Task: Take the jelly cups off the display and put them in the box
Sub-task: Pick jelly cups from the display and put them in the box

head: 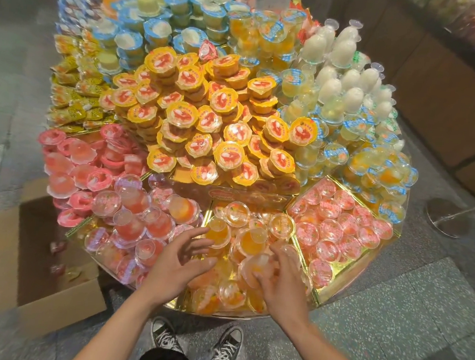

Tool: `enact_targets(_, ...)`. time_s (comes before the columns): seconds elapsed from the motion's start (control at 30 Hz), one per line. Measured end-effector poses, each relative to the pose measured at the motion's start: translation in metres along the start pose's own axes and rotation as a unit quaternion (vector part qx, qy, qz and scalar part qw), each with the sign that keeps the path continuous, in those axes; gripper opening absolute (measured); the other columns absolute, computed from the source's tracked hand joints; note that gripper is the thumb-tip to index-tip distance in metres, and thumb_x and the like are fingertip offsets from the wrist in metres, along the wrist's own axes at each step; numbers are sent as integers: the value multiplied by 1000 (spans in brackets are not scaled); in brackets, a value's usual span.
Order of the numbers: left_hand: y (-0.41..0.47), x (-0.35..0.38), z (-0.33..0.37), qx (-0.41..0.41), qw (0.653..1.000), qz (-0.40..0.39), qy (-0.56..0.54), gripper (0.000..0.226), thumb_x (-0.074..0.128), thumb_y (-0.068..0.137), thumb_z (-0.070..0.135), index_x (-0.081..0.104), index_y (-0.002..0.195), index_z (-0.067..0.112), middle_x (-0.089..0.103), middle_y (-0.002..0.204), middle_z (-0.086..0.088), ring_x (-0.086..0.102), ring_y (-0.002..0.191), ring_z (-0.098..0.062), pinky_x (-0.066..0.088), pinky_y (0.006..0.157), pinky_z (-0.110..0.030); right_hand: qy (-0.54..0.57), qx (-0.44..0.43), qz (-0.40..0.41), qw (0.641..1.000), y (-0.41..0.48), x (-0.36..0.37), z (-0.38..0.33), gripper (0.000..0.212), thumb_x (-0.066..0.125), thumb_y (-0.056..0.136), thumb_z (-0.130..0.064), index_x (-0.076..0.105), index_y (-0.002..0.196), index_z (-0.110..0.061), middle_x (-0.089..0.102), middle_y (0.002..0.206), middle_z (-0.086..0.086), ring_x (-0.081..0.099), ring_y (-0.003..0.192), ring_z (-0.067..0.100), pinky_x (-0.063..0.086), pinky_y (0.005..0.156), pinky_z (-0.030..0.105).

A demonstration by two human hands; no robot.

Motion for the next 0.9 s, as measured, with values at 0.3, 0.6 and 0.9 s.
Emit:
enact_targets(0.3, -20, -11, -17, -20, 1000, 17, -10, 73, 79, 67, 49, 55, 133, 28, 72, 115, 0, 69, 106, -18, 57, 88, -33, -108, -13, -36, 993, 0, 26, 9, 62, 59, 99, -35, 28, 152, -27, 35, 154, -3, 55, 122, 18, 50, 98, 37)
enact_targets(0.6, -26, -16, -22, -31, 999, 29, 9, 71, 78, 69, 52, 56, 133, 30, 70, 115, 3, 67, 107, -16, 54, 97, -42, -134, -31, -19, 990, 3, 41, 11, 57, 62, 97, -36, 33, 144, -24, 44, 142, -1, 58, 113, 21, 54, 84, 38)
enact_targets(0.9, -20, -12, -13, -10, 999, 30, 36, 69, 75, 67, 56, 57, 129, 35, 69, 114, 5, 67, 104, -12, 56, 92, -32, -167, -44, -25, 985, 9, 39, 17, 65, 64, 95, -42, 33, 148, -21, 45, 143, -1, 47, 130, 19, 51, 92, 33)
Point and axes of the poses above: each hand's wrist, its own y-axis towards the middle knuckle, its own x-axis out of the palm, z = x × y, the point moved 2 cm from there along y, towards the middle knuckle
